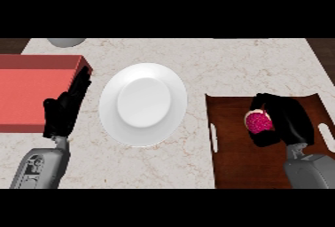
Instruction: Pick the cupcake from the tray and place it in the plate
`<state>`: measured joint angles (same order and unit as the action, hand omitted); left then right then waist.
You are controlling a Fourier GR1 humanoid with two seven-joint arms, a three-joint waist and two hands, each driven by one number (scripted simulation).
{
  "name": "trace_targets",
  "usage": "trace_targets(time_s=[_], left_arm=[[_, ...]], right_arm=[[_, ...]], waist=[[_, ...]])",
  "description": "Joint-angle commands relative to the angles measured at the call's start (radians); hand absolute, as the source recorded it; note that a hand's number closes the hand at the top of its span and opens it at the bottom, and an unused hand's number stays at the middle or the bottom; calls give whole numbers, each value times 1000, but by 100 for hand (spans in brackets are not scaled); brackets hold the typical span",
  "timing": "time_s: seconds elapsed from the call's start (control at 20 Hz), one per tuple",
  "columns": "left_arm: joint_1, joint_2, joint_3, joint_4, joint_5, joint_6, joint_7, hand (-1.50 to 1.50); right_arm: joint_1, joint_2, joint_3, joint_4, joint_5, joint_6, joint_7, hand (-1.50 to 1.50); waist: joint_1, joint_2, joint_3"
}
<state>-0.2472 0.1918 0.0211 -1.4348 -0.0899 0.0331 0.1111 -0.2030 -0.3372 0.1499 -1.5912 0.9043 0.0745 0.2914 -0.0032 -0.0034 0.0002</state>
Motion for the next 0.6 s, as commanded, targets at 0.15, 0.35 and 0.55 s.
trace_targets(time_s=[0.15, 0.35, 0.55], left_arm=[[-13, -27, -10, 3, -15, 19, 7, 0], [-5, -8, -6, -29, -3, -10, 40, 0], [19, -19, -11, -42, -14, -1, 10, 0]], right_arm=[[-30, 61, 20, -171, -15, -97, -81, 150], [-162, 106, 49, -211, -40, -23, -53, 150], [-270, 257, 141, -173, -20, 26, 83, 150]], waist=[[0, 2, 0], [8, 2, 0], [17, 2, -1]])
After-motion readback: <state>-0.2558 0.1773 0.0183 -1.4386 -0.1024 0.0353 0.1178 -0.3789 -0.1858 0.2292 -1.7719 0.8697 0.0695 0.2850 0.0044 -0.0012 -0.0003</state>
